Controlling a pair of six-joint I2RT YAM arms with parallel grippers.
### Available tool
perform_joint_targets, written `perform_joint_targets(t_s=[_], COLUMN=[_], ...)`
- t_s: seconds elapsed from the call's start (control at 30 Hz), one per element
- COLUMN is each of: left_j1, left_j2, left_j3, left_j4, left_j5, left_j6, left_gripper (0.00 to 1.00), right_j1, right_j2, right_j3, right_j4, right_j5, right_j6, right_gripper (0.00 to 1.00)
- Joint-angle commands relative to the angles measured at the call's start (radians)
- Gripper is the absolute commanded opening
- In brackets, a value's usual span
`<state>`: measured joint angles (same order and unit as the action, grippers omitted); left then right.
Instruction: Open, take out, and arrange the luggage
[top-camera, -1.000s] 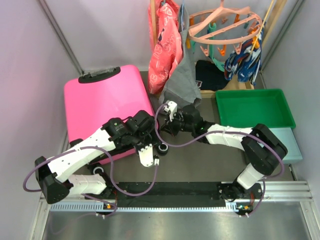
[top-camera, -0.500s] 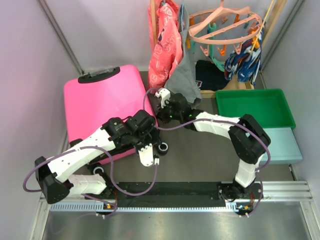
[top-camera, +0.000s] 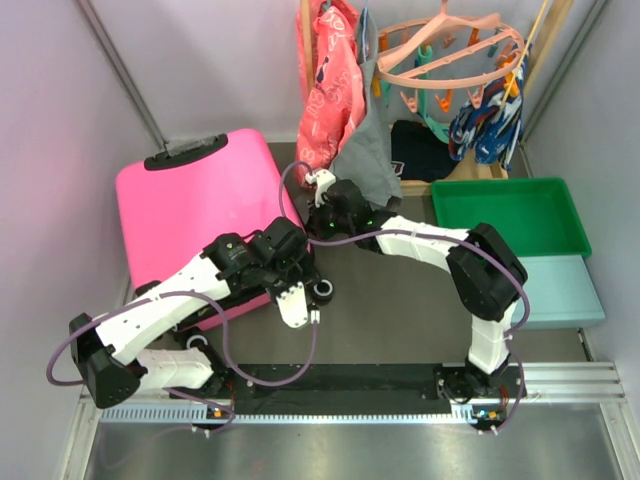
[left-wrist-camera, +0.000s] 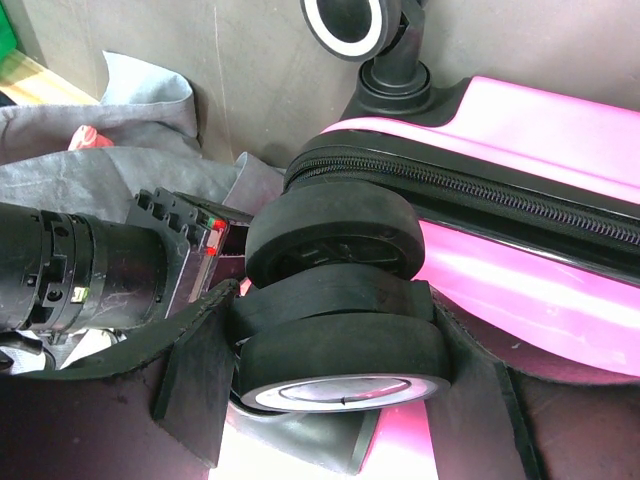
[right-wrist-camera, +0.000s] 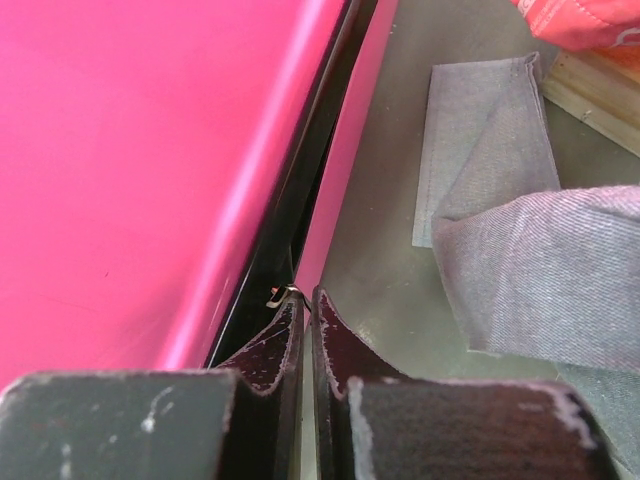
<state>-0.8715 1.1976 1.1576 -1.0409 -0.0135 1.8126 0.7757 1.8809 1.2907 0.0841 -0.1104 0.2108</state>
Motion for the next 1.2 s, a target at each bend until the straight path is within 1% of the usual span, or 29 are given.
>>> perform_joint_targets(t_s=[0.0, 0.03, 0.07, 0.13, 0.17, 0.2, 0.23, 0.27, 0.3, 0.37, 0.4, 0.43, 0.47, 0.5, 0.53, 0.63, 0.67, 0.73, 0.77, 0.83, 0.87, 0.9, 0.93, 0.97, 1.0, 1.03, 1.07, 1.1, 1.17], left_j1=[-0.027, -0.027, -0.027, -0.027, -0.027, -0.027, -0.029, -0.029, -0.029, -0.029, -0.029, -0.029, -0.029, -0.029, -0.029, -0.029, -0.026, 0.000, 0.053, 0.116, 0.181, 0.216, 0.253, 0.322, 0.354, 0.408, 0.433, 0.456, 0.518], left_j2=[-0.075, -0.075, -0.081, -0.084, -0.082, -0.073, -0.069, -0.061, -0.044, -0.026, -0.015, -0.012, -0.009, -0.009, -0.012, -0.012, -0.007, -0.009, -0.013, -0.016, -0.015, -0.015, -0.018, -0.027, -0.033, -0.052, -0.064, -0.075, -0.113], left_j3=[0.056, 0.048, 0.039, 0.024, 0.037, 0.053, 0.072, 0.120, 0.146, 0.224, 0.247, 0.269, 0.308, 0.326, 0.338, 0.387, 0.414, 0.435, 0.448, 0.459, 0.468, 0.471, 0.478, 0.478, 0.475, 0.456, 0.441, 0.421, 0.360], left_j4=[0.014, 0.040, 0.112, 0.185, 0.232, 0.243, 0.248, 0.242, 0.228, 0.191, 0.152, 0.134, 0.116, 0.099, 0.093, 0.085, 0.078, 0.047, 0.038, -0.002, -0.019, -0.031, -0.054, -0.060, -0.064, -0.053, -0.041, -0.028, 0.011], left_j5=[0.118, 0.109, 0.095, 0.052, 0.041, 0.024, 0.023, 0.023, -0.009, -0.019, -0.017, -0.020, -0.022, -0.032, -0.051, -0.192, -0.286, -0.348, -0.368, -0.425, -0.434, -0.428, -0.415, -0.396, -0.355, -0.342, -0.332, -0.310, -0.295], left_j6=[-0.124, -0.169, -0.197, -0.313, -0.359, -0.465, -0.523, -0.583, -0.692, -0.786, -0.868, -0.906, -0.936, -0.994, -1.019, -1.128, -1.150, -1.197, -1.213, -1.257, -1.271, -1.314, -1.332, -1.369, -1.383, -1.397, -1.427, -1.441, -1.482], left_gripper=[0.00, 0.00, 0.00, 0.28, 0.46, 0.69, 0.78, 0.89, 0.99, 0.99, 0.99, 0.99, 0.99, 0.99, 0.99, 0.99, 0.99, 0.99, 0.99, 0.99, 0.99, 0.98, 0.98, 0.98, 0.98, 0.98, 0.98, 0.98, 0.99], right_j1=[-0.035, -0.035, -0.033, -0.035, -0.033, -0.033, -0.033, -0.033, -0.033, -0.029, -0.024, -0.007, 0.002, 0.014, 0.031, 0.080, 0.101, 0.126, 0.141, 0.200, 0.224, 0.281, 0.310, 0.370, 0.401, 0.430, 0.459, 0.509, 0.556], right_j2=[0.001, -0.011, -0.038, -0.075, -0.119, -0.146, -0.173, -0.224, -0.245, -0.285, -0.319, -0.334, -0.350, -0.374, -0.385, -0.442, -0.457, -0.495, -0.505, -0.522, -0.523, -0.526, -0.523, -0.517, -0.510, -0.490, -0.476, -0.462, -0.413], right_j3=[0.056, 0.047, 0.036, 0.004, -0.011, -0.045, -0.063, -0.079, -0.102, -0.110, -0.108, -0.108, -0.102, -0.099, -0.094, -0.094, -0.100, -0.103, -0.099, -0.093, -0.087, -0.082, -0.067, -0.054, -0.041, -0.009, 0.010, 0.027, 0.073], right_j4=[0.145, 0.137, 0.128, 0.082, 0.071, 0.053, 0.046, 0.037, 0.011, -0.026, -0.046, -0.076, -0.081, -0.116, -0.150, -0.188, -0.194, -0.213, -0.245, -0.271, -0.296, -0.303, -0.317, -0.345, -0.363, -0.378, -0.414, -0.426, -0.455], right_j5=[0.120, 0.115, 0.120, 0.156, 0.172, 0.185, 0.202, 0.209, 0.209, 0.202, 0.199, 0.201, 0.202, 0.202, 0.221, 0.239, 0.242, 0.264, 0.276, 0.334, 0.356, 0.406, 0.431, 0.455, 0.521, 0.555, 0.615, 0.641, 0.699], right_j6=[-0.019, -0.022, -0.024, -0.024, -0.025, -0.024, -0.021, -0.018, -0.014, -0.008, -0.010, -0.014, -0.031, -0.040, -0.050, -0.070, -0.071, -0.077, -0.086, -0.117, -0.128, -0.142, -0.168, -0.178, -0.185, -0.192, -0.191, -0.192, -0.205], right_gripper=[0.09, 0.16, 0.31, 0.40, 0.45, 0.48, 0.51, 0.56, 0.59, 0.63, 0.64, 0.66, 0.66, 0.67, 0.67, 0.68, 0.68, 0.68, 0.68, 0.68, 0.68, 0.68, 0.68, 0.68, 0.69, 0.69, 0.69, 0.72, 0.77])
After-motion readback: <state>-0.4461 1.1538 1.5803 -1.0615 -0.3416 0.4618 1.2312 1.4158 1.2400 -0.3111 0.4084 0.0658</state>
